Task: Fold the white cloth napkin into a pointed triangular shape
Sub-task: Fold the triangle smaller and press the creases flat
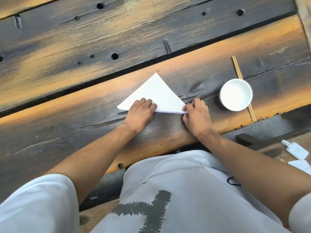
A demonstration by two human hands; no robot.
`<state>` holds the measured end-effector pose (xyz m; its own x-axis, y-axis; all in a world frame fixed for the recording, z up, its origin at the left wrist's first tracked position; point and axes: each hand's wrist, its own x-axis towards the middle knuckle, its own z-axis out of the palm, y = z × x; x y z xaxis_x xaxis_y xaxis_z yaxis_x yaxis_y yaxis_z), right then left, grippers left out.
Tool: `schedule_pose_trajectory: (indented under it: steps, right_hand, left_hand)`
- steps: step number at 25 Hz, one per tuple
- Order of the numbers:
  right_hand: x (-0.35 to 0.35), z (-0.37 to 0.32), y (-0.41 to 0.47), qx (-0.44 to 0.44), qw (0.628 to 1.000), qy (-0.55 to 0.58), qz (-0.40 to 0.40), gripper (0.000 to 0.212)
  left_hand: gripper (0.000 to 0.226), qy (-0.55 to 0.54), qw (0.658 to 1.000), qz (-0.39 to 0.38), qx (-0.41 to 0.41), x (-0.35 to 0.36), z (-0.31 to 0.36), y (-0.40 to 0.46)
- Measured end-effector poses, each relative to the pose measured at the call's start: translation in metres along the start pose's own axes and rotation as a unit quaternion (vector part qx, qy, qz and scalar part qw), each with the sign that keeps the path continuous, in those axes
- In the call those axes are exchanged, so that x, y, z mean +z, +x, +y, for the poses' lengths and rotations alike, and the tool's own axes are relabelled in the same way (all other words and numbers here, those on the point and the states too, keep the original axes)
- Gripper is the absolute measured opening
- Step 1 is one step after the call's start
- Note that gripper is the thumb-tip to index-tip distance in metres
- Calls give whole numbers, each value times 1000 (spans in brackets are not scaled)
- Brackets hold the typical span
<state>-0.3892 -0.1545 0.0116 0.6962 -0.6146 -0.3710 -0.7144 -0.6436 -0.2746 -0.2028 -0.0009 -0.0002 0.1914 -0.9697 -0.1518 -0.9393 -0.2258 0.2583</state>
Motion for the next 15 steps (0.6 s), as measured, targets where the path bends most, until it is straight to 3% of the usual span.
schedule_pose_trajectory:
  steps: [3, 7, 12, 15]
  right_hand:
    - [1, -6, -1, 25, 999, 2, -27, 28]
    - [4, -22, 1, 47, 999, 3, 0, 32]
    - [10, -53, 15, -8, 999, 42, 5, 26]
    - [15, -60, 22, 34, 997, 68, -26, 23]
  left_hand:
    - [21, -2, 1000, -5, 8, 0, -1, 1]
    - [25, -11, 1000, -15, -13, 1, 3, 5]
    - [24, -3, 1000, -27, 6, -2, 2, 8]
    - [21, -9, 999, -32, 9, 1, -1, 7]
